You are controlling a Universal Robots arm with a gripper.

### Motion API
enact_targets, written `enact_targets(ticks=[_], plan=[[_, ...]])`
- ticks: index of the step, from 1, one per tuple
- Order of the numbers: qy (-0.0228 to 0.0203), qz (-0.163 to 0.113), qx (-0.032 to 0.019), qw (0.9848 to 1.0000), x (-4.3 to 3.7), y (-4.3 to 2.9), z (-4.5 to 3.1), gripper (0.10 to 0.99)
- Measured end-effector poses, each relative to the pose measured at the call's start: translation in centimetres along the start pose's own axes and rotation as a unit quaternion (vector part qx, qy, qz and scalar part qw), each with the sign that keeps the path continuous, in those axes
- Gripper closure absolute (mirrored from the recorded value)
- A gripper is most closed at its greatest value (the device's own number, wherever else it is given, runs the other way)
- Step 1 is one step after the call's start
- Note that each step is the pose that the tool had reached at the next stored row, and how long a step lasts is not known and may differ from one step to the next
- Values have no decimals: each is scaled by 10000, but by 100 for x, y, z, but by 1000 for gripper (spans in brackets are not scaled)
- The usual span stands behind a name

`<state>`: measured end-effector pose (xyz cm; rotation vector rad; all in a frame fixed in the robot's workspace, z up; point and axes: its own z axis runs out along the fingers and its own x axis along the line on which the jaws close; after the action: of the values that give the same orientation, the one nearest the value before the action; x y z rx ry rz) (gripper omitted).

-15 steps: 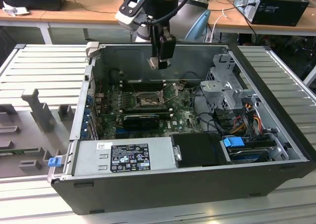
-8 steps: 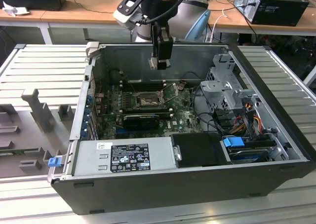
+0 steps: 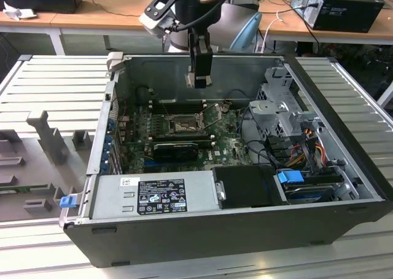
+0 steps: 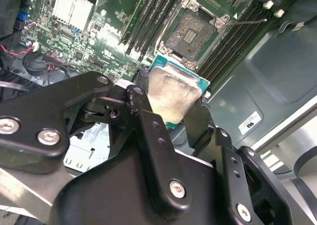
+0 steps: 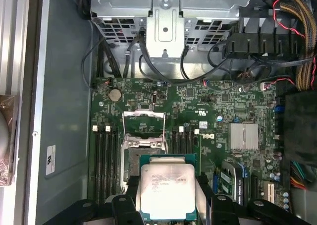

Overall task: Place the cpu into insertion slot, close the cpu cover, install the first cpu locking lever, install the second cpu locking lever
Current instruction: 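Place the cpu into insertion slot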

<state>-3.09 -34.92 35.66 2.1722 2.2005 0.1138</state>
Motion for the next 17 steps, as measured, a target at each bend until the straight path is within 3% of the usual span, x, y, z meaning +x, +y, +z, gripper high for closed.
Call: enact_targets(ticks=[6,17], plan=[[1,0,4,10000,-1,-2,27,557],[0,0,5,10000,-4,-17,200,557]])
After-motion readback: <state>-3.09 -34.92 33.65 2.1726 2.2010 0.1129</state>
